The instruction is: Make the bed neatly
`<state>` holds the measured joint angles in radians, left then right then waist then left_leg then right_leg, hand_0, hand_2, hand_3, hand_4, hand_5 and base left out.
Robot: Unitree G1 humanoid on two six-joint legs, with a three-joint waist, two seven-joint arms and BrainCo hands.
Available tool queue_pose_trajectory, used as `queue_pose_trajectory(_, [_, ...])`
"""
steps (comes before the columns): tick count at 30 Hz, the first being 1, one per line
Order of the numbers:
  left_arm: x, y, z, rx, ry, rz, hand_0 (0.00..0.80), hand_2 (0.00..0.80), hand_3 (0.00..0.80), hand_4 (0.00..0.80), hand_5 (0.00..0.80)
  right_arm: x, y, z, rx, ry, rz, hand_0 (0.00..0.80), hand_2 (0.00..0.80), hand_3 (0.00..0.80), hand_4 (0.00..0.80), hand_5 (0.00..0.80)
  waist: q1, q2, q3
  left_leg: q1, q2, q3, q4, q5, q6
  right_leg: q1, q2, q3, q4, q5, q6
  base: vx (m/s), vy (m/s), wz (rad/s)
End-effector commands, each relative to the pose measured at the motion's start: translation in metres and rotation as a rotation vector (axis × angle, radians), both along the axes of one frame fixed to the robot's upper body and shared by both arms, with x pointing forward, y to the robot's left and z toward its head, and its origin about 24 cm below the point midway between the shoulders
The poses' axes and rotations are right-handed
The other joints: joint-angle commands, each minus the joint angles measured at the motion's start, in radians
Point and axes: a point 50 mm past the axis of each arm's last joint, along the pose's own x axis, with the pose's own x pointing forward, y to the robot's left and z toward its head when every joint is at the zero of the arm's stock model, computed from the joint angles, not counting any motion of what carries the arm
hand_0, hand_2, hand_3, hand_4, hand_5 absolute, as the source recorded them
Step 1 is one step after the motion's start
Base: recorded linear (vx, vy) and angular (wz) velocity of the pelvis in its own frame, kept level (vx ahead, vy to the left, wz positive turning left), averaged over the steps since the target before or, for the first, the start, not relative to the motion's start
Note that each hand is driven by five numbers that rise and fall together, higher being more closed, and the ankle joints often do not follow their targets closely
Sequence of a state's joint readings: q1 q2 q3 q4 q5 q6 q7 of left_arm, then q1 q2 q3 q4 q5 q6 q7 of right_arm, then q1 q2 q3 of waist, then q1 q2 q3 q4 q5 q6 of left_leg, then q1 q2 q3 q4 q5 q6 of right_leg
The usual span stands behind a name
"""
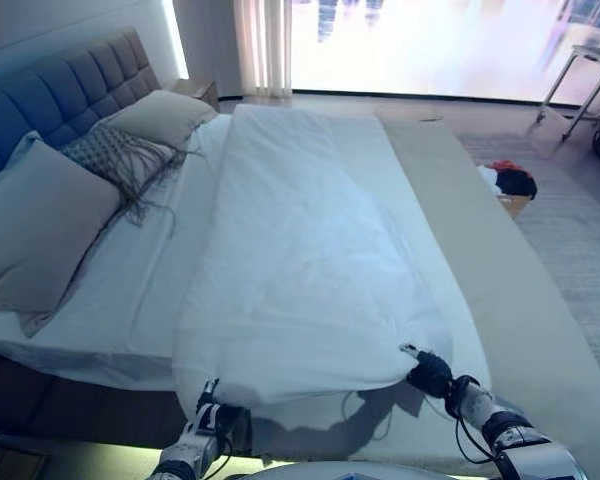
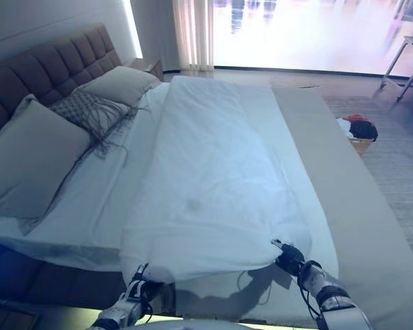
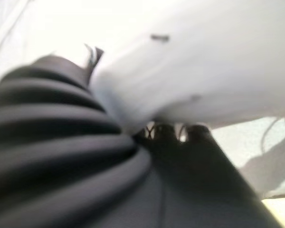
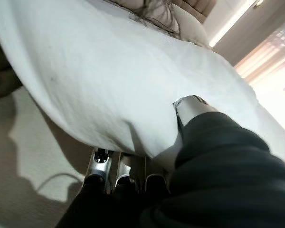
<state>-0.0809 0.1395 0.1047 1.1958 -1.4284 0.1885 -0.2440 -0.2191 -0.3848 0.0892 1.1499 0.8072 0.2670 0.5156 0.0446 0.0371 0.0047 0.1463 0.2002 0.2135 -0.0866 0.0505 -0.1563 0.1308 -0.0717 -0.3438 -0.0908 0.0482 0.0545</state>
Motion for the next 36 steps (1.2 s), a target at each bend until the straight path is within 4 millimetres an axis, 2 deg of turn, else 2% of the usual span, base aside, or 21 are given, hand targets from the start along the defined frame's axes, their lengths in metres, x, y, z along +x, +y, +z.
queue_pose_trajectory(1, [0.010,0.081,0.020,0.229,-0.044,0.200,0.800,0.800,0.800,0.800,0.800,-0.008,-0.001,-0.007,0.002,0.060,-0.028,0.800,0.800,0.800,0.800,0.800,0.033,-0.059,-0.011,-0.003,-0.001,-0.011,-0.001,-0.018,0.010,0.032,-0.143,-0.033,0.004,0.004,0.114,-0.042,0.127,0.09])
queue_pose_trajectory(5, [0.003,0.108,0.028,0.281,-0.033,0.283,0.800,0.800,0.800,0.800,0.800,-0.022,0.006,-0.018,0.014,0.124,-0.138,0.800,0.800,0.800,0.800,0.800,0.034,-0.033,-0.008,-0.006,-0.019,-0.017,-0.001,-0.020,0.015,0.033,-0.159,-0.034,0.004,0.006,0.118,-0.047,0.182,0.08])
queue_pose_trajectory(9, [-0.005,0.131,0.036,0.322,-0.041,0.341,0.800,0.800,0.800,0.800,0.800,-0.027,-0.001,-0.020,-0.007,0.142,-0.272,0.800,0.800,0.800,0.800,0.800,0.037,-0.005,-0.001,-0.006,-0.048,-0.017,-0.001,-0.032,0.028,0.032,-0.185,-0.038,0.004,0.013,0.129,-0.058,0.237,0.03])
queue_pose_trajectory(13, [-0.016,0.154,0.045,0.356,-0.048,0.376,0.800,0.800,0.800,0.800,0.800,-0.026,-0.012,-0.018,-0.008,0.113,-0.417,0.800,0.800,0.800,0.800,0.800,0.046,0.017,0.006,-0.005,-0.089,-0.011,-0.001,-0.048,0.051,0.030,-0.224,-0.047,0.004,0.031,0.146,-0.052,0.260,0.03])
queue_pose_trajectory(17, [-0.032,0.172,0.053,0.365,-0.049,0.382,0.800,0.800,0.800,0.800,0.800,-0.026,-0.031,-0.012,-0.031,0.061,-0.531,0.800,0.800,0.800,0.800,0.800,0.056,0.034,0.019,0.001,-0.147,-0.003,-0.001,-0.075,0.082,0.029,-0.280,-0.056,0.004,0.070,0.159,-0.025,0.277,0.02])
queue_pose_trajectory(20, [-0.042,0.180,0.056,0.366,-0.043,0.380,0.800,0.800,0.800,0.800,0.800,-0.027,-0.047,-0.006,-0.061,0.040,-0.561,0.800,0.800,0.800,0.800,0.800,0.062,0.043,0.029,-0.004,-0.183,0.009,-0.001,-0.084,0.099,0.014,-0.316,-0.075,0.004,0.110,0.171,-0.025,0.252,0.00])
queue_pose_trajectory(22, [-0.050,0.190,0.061,0.372,-0.037,0.401,0.800,0.800,0.800,0.800,0.800,-0.029,-0.052,-0.004,-0.082,0.057,-0.538,0.800,0.800,0.800,0.800,0.800,0.071,0.041,0.032,-0.008,-0.201,0.029,-0.001,-0.091,0.106,-0.001,-0.325,-0.113,0.011,0.139,0.179,-0.053,0.169,-0.05])
queue_pose_trajectory(23, [-0.052,0.195,0.065,0.377,-0.033,0.413,0.800,0.800,0.800,0.800,0.800,-0.030,-0.052,-0.005,-0.090,0.068,-0.517,0.800,0.800,0.800,0.800,0.800,0.077,0.039,0.031,-0.004,-0.206,0.023,-0.001,-0.112,0.110,0.000,-0.321,-0.115,0.048,0.132,0.189,-0.056,0.131,-0.09])
queue_pose_trajectory(25, [-0.051,0.198,0.068,0.391,-0.037,0.409,0.800,0.800,0.800,0.800,0.800,-0.033,-0.052,-0.006,-0.089,0.083,-0.496,0.800,0.800,0.800,0.800,0.800,0.082,0.042,0.039,-0.012,-0.212,0.024,-0.001,-0.107,0.132,-0.028,-0.294,-0.100,0.212,0.072,0.171,-0.114,0.111,-0.05])
queue_pose_trajectory(26, [-0.048,0.199,0.069,0.401,-0.043,0.393,0.800,0.800,0.800,0.800,0.800,-0.036,-0.052,-0.007,-0.085,0.092,-0.493,0.800,0.800,0.800,0.800,0.800,0.078,0.044,0.045,-0.022,-0.215,0.012,-0.001,-0.096,0.143,-0.046,-0.258,-0.068,0.322,0.025,0.155,-0.225,0.069,0.01])
queue_pose_trajectory(27, [-0.044,0.198,0.069,0.407,-0.049,0.380,0.800,0.800,0.800,0.800,0.800,-0.038,-0.051,-0.008,-0.081,0.098,-0.495,0.800,0.800,0.800,0.800,0.800,0.074,0.043,0.051,-0.043,-0.216,0.020,-0.001,-0.068,0.151,-0.067,-0.221,-0.053,0.388,0.005,0.131,-0.228,-0.003,-0.05])
queue_pose_trajectory(28, [-0.039,0.195,0.068,0.413,-0.052,0.369,0.800,0.800,0.800,0.800,0.800,-0.040,-0.050,-0.010,-0.078,0.109,-0.495,0.800,0.800,0.800,0.800,0.800,0.066,0.034,0.053,-0.056,-0.224,0.007,-0.001,-0.058,0.155,-0.071,-0.170,-0.014,0.422,-0.023,0.123,-0.232,-0.078,-0.17])
queue_pose_trajectory(30, [-0.025,0.191,0.069,0.420,-0.051,0.356,0.800,0.800,0.800,0.800,0.800,-0.047,-0.050,-0.012,-0.076,0.132,-0.496,0.800,0.800,0.800,0.800,0.800,0.049,0.002,0.053,-0.094,-0.255,-0.022,0.002,-0.039,0.158,-0.037,-0.055,0.070,0.388,-0.063,0.112,-0.140,-0.118,0.03])
queue_pose_trajectory(31, [-0.019,0.190,0.069,0.423,-0.043,0.349,0.800,0.800,0.800,0.800,0.800,-0.050,-0.052,-0.012,-0.079,0.142,-0.495,0.800,0.800,0.800,0.800,0.800,0.043,-0.010,0.053,-0.110,-0.271,-0.039,0.008,-0.034,0.157,-0.017,-0.025,0.102,0.345,-0.077,0.103,-0.111,-0.104,0.52])
queue_pose_trajectory(33, [-0.013,0.188,0.070,0.416,-0.027,0.353,0.800,0.800,0.800,0.800,0.800,-0.051,-0.051,-0.013,-0.087,0.164,-0.468,0.800,0.800,0.800,0.800,0.800,0.059,-0.016,0.047,-0.154,-0.282,-0.054,0.017,-0.008,0.143,0.034,-0.001,0.104,0.224,-0.117,0.072,-0.116,-0.082,0.38])
queue_pose_trajectory(35, [-0.010,0.184,0.067,0.398,-0.017,0.357,0.800,0.800,0.800,0.800,0.800,-0.050,-0.052,-0.012,-0.099,0.177,-0.439,0.800,0.800,0.800,0.800,0.800,0.064,-0.011,0.055,-0.194,-0.275,-0.064,0.029,0.018,0.118,0.060,0.022,0.125,0.148,-0.146,0.045,-0.128,-0.034,0.15])
queue_pose_trajectory(36, [-0.009,0.181,0.066,0.392,-0.006,0.347,0.800,0.800,0.800,0.800,0.800,-0.050,-0.053,-0.012,-0.103,0.181,-0.429,0.800,0.800,0.800,0.800,0.800,0.068,-0.007,0.063,-0.214,-0.266,-0.061,0.031,0.038,0.104,0.065,0.028,0.118,0.126,-0.151,0.036,-0.183,-0.007,0.19])
